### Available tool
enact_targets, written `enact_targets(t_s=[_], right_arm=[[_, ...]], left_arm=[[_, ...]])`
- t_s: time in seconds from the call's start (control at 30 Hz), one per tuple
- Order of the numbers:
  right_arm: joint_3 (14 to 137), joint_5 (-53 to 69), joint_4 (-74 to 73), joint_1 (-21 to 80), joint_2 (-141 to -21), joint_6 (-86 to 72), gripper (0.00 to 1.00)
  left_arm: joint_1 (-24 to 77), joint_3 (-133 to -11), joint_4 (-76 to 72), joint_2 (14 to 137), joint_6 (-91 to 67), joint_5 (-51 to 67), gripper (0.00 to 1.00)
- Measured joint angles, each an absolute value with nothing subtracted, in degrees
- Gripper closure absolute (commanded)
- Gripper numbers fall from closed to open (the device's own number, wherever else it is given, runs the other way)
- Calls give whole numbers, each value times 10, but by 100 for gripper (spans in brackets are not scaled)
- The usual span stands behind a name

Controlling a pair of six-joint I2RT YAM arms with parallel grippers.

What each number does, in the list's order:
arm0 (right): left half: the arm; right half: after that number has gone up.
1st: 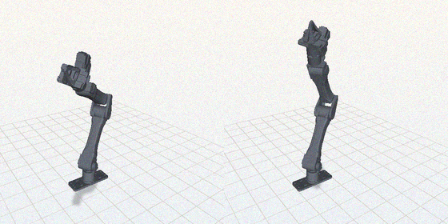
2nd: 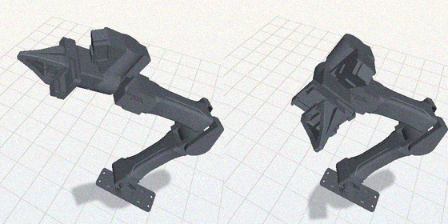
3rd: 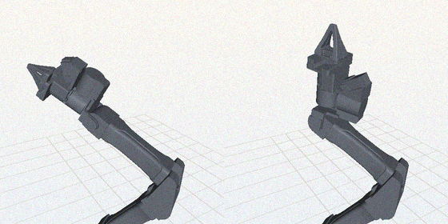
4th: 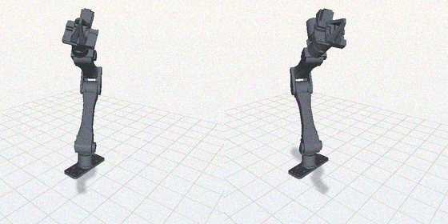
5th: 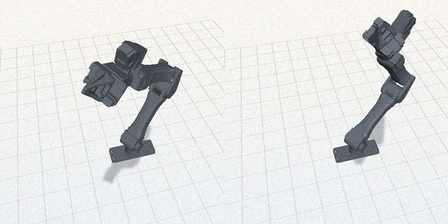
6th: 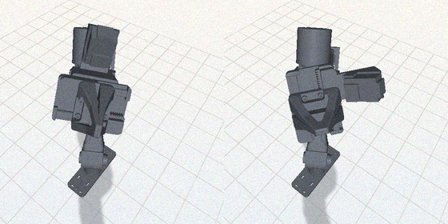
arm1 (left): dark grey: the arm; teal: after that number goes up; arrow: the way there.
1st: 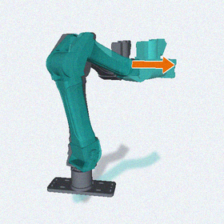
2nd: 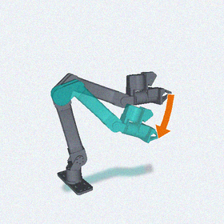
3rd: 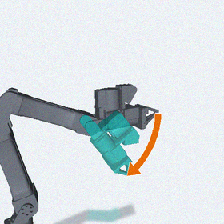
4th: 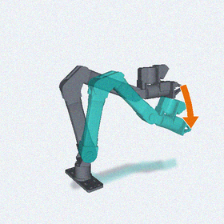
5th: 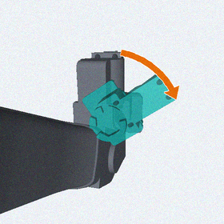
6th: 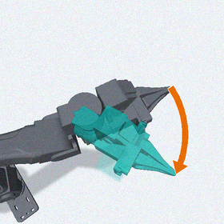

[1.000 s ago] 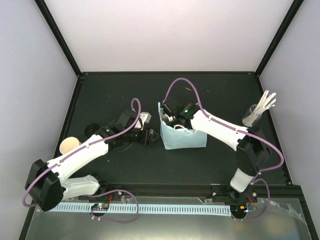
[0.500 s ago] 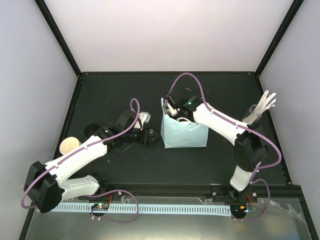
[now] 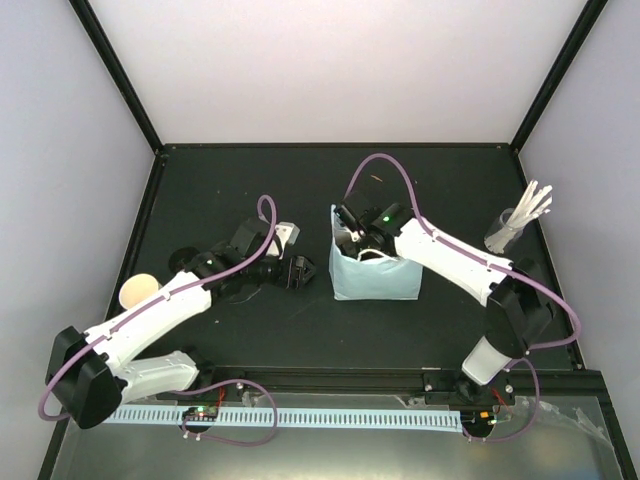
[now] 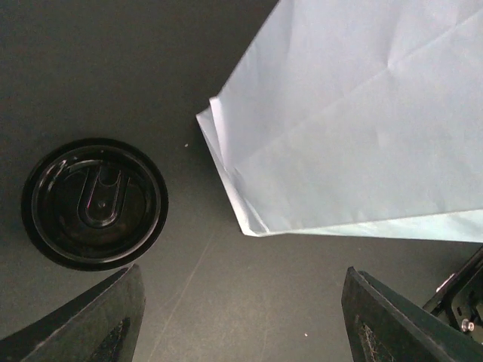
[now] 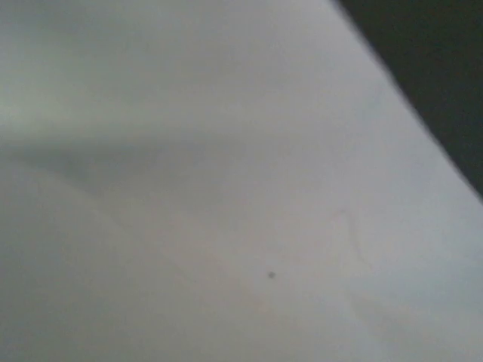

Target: Pack the takeout coffee

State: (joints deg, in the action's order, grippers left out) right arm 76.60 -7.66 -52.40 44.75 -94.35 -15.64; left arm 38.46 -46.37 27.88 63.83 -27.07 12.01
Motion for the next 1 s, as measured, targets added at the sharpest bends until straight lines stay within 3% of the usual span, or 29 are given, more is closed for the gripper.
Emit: enact_targets(t_s=[0.27, 0.7, 1.0], right_arm=[[810, -101, -619, 463, -893, -159, 0], [831, -122, -636, 476, -788, -153, 0], [833, -146, -609, 476, -688, -154, 0]], left_arm=[[387, -508, 314, 627, -261, 112, 25], [387, -645, 352, 631, -192, 108, 18], [393, -758, 354, 726, -90, 149, 16]])
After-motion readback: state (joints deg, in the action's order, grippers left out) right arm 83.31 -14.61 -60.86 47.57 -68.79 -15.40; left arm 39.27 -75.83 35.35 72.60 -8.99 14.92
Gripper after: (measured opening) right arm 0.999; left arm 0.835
